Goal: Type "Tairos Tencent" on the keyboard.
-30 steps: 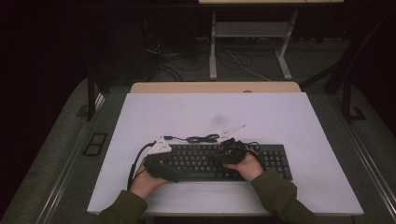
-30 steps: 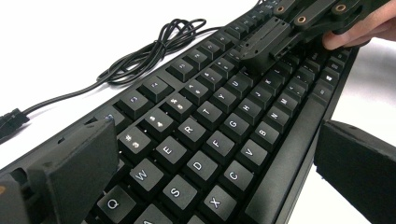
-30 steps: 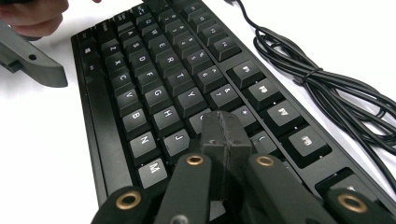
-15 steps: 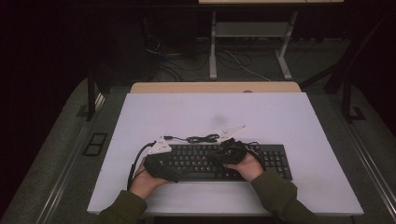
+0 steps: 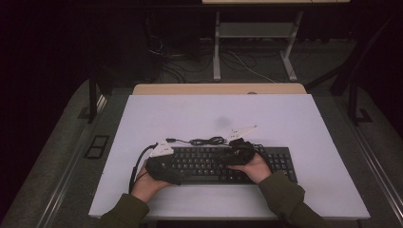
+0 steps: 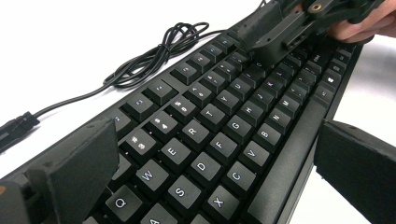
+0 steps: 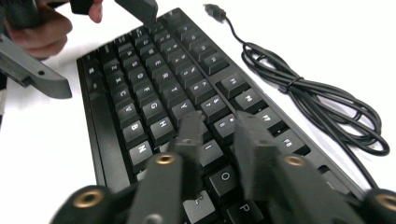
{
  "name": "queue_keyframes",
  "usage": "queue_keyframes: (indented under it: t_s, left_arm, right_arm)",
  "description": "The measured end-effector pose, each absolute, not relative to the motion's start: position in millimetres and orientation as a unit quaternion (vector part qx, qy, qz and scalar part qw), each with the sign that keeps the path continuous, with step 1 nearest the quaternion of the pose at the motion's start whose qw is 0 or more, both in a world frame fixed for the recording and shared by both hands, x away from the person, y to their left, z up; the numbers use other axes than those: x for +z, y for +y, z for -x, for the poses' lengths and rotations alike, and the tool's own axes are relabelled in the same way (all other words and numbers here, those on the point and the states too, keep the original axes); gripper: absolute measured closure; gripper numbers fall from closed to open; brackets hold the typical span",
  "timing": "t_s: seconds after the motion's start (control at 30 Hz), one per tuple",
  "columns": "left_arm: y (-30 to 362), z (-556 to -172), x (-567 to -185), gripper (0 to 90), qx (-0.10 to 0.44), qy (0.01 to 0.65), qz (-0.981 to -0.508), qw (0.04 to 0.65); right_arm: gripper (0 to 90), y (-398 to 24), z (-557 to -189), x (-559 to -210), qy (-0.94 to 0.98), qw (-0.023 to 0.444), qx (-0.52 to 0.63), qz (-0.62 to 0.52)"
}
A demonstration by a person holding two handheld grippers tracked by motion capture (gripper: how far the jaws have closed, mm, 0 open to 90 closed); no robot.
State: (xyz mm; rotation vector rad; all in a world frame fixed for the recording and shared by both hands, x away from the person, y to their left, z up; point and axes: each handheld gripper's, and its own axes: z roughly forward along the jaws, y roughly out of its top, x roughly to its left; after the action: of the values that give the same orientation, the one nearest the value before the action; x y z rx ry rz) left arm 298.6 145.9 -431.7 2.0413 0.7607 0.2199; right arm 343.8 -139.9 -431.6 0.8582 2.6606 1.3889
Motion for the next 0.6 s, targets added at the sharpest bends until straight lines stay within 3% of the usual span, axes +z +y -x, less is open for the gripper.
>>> queue_keyframes:
  t_s: [0.07,0.1,0.13,0.27,0.6]
  left_arm:
    - [146.1,-298.4,-431.2,0.0,0.089,0.309,-0.828,0.460]
    - [146.2,-298.2,-431.1,0.0,0.089,0.311,-0.827,0.461]
    - [146.2,-298.0,-430.9,0.0,0.089,0.312,-0.826,0.461]
    - [146.7,-298.1,-429.7,0.0,0.090,0.312,-0.826,0.461]
    - [146.0,-301.1,-426.2,1.2,0.096,0.312,-0.822,0.467]
  right_arm:
    - [59.6,-142.1,-344.7,-431.1,0.847,0.007,0.452,-0.279]
    - [52.2,-143.8,-345.8,-431.3,0.844,0.005,0.457,-0.281]
    - [52.2,-143.8,-345.8,-431.3,0.844,0.005,0.457,-0.281]
    - [38.6,-146.4,-347.2,-431.4,0.839,0.015,0.462,-0.289]
    - [27.5,-149.8,-347.5,-430.5,0.830,0.027,0.477,-0.287]
